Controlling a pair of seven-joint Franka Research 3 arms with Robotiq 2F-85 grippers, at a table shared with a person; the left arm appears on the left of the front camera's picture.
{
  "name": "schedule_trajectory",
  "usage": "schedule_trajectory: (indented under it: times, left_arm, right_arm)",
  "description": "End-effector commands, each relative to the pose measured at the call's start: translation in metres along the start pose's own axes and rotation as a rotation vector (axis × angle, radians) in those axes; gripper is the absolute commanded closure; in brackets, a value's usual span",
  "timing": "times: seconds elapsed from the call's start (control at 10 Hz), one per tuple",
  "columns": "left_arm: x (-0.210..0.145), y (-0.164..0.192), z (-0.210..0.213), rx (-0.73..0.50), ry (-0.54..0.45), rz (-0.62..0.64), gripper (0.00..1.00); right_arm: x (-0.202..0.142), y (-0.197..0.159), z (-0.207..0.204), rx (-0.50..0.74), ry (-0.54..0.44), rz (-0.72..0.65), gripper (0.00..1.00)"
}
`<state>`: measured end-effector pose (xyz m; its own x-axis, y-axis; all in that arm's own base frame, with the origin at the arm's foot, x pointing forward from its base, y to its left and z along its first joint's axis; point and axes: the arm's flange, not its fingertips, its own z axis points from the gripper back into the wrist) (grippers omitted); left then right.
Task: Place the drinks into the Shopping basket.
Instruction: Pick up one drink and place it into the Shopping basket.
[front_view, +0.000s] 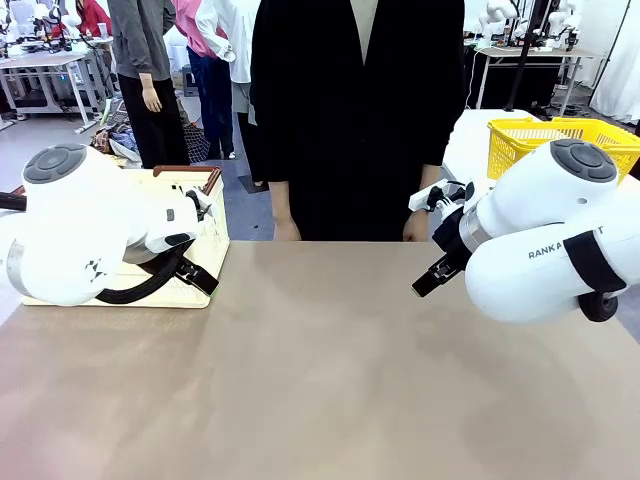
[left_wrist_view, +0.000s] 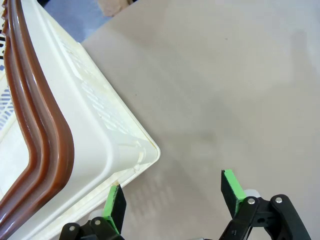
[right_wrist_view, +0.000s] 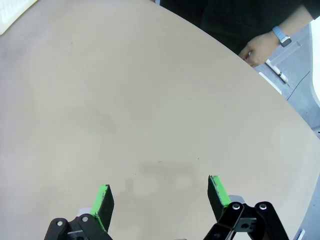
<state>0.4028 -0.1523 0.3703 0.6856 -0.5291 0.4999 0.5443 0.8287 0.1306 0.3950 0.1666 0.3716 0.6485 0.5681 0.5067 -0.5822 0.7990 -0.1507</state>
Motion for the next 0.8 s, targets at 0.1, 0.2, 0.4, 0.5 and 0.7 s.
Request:
schedule_trajectory:
  times: [0.1,0.2,0.4,0.5,0.7]
  left_arm:
    - [-0.006,-0.005,0.007,-0.141,0.198,-0.009,0.0]
    - [-0.008,-0.013,0.015,-0.371,0.468,0.075,0.0]
    - [-0.003,-0.012,0.042,-0.595,0.44,0.253,0.0]
    - [0.001,0.003,0.068,-0.732,0.345,0.307,0.0]
    - [-0.016,0.074,0.176,-0.92,-0.025,0.431,0.0]
  right_arm:
    - [-0.003,-0.001,0.0,0.133,0.207,-0.06,0.0]
    - [-0.005,-0.011,0.004,0.35,0.33,-0.147,0.0]
    - [-0.007,-0.041,0.019,0.62,0.446,-0.457,0.0]
    - [-0.015,-0.064,0.051,0.89,0.304,-0.466,0.0]
    - [-0.065,-0.14,0.148,1.152,-0.016,-0.532,0.0]
